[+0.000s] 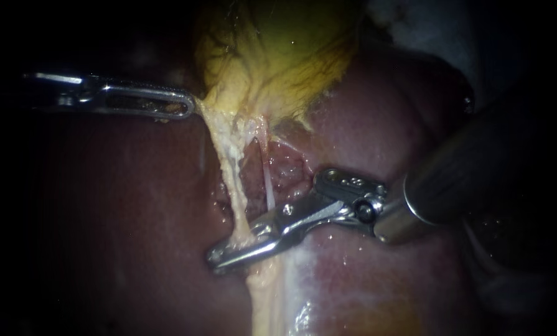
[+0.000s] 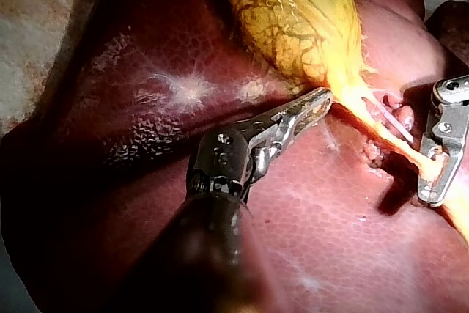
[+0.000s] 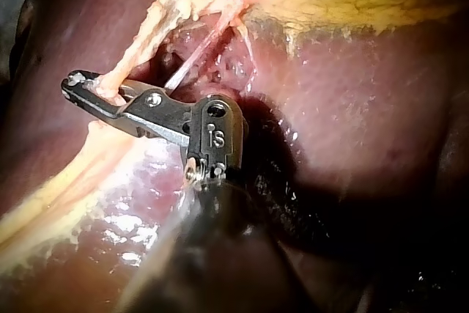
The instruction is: Clipping first clip left tube
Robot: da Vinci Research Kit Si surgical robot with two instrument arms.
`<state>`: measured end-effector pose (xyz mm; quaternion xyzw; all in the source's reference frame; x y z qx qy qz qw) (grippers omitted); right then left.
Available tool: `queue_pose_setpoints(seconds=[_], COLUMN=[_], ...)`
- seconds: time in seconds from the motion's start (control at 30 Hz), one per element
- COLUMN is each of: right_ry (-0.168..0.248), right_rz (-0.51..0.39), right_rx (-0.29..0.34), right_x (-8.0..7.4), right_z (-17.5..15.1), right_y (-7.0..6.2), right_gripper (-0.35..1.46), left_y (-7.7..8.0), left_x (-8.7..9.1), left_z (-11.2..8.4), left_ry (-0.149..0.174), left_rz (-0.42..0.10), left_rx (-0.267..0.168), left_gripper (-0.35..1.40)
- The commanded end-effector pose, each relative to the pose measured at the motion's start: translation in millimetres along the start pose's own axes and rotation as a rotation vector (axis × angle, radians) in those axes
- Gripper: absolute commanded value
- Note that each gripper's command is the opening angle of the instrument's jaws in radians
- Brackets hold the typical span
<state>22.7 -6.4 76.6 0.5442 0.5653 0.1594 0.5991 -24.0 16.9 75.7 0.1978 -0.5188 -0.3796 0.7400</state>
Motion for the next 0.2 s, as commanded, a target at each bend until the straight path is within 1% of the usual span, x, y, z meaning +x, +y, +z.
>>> queue_pose_setpoints(seconds=[0.03, 0.2], right_ry=[0.000, 0.000], right_rz=[0.000, 0.000], right_rx=[0.000, 0.000], right_x=[-0.1, -0.1], right_z=[0.0, 0.0], right_y=[0.1, 0.1], right_gripper=[-0.35, -0.35], left_y=[0.0, 0.0], left_x=[0.0, 0.0], left_z=[0.0, 0.0], left_ry=[0.000, 0.000], left_rz=[0.000, 0.000], left_rx=[0.000, 0.000], left_gripper=[-0.35, -0.35])
